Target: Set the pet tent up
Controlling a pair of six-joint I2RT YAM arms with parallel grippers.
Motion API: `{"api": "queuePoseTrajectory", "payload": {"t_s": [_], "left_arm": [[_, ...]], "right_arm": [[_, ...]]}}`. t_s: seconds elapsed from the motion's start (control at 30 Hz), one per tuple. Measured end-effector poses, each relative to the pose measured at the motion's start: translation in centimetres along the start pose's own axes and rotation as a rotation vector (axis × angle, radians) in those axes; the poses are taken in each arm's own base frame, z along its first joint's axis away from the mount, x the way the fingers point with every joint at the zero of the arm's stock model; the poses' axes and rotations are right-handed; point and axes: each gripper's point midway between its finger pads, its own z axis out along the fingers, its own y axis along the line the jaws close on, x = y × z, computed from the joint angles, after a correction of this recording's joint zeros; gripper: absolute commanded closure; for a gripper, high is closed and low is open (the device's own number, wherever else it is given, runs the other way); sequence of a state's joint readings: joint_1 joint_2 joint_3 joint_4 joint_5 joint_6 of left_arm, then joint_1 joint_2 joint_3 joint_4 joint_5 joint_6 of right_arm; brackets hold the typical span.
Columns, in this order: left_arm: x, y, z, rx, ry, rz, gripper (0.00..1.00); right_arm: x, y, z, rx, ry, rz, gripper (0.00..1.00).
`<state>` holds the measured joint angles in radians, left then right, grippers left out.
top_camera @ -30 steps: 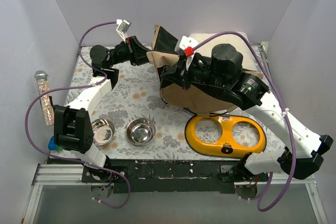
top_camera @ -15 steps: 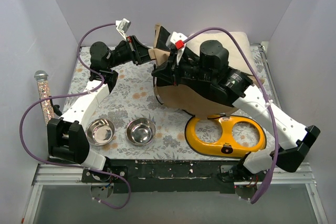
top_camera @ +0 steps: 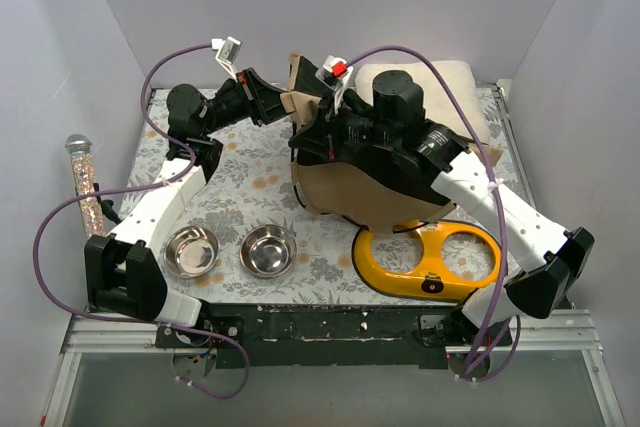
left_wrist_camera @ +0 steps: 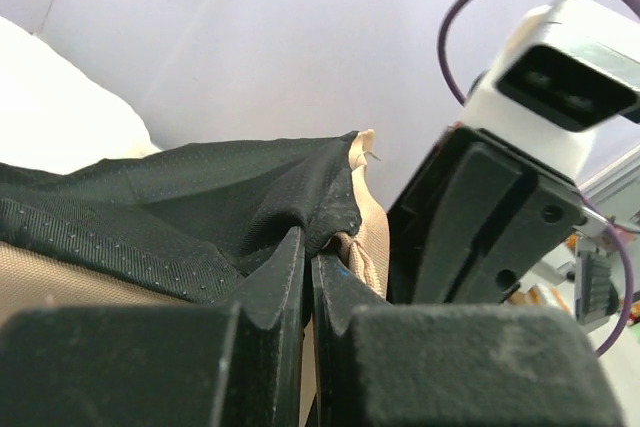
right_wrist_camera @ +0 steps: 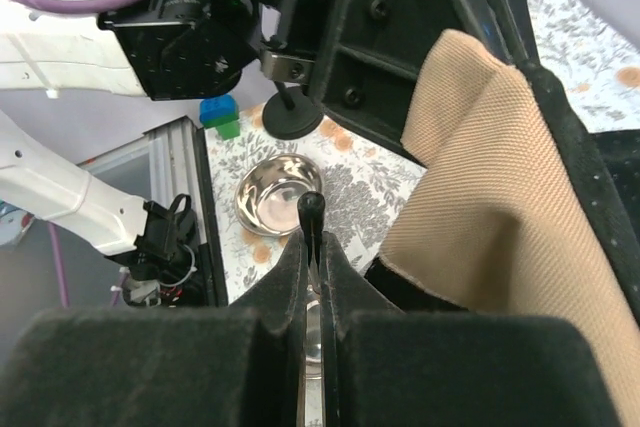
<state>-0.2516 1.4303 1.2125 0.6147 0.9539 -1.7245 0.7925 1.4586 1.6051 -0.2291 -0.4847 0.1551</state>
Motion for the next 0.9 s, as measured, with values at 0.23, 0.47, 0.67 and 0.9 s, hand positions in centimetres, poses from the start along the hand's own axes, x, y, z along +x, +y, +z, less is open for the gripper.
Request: {"api": "queuePoseTrajectory", "payload": {"t_s": [0.23, 0.47, 0.67, 0.9], "left_arm": [[0.3, -2.1, 0.1, 0.036, 0.003, 0.165, 1.0], [0.8, -2.3, -0.1, 0.038, -0.004, 0.234, 1.0], [1.0, -2.4, -0.3, 0.046, -0.011, 0.27, 1.0], [1.0, -2.6, -0.3, 0.062, -0.012, 0.325, 1.0]], "right_arm": [[2.0, -0.1, 1.2, -0.044, 0.061, 0.068, 0.99], [2.8, -0.3, 1.2, -0.058, 0.089, 0.109, 0.99], [2.9, -0.2, 0.9, -0.065, 0.102, 0.119, 0.99], [2.5, -0.3, 0.6, -0.055, 0.104, 0.125, 0.99]]}}
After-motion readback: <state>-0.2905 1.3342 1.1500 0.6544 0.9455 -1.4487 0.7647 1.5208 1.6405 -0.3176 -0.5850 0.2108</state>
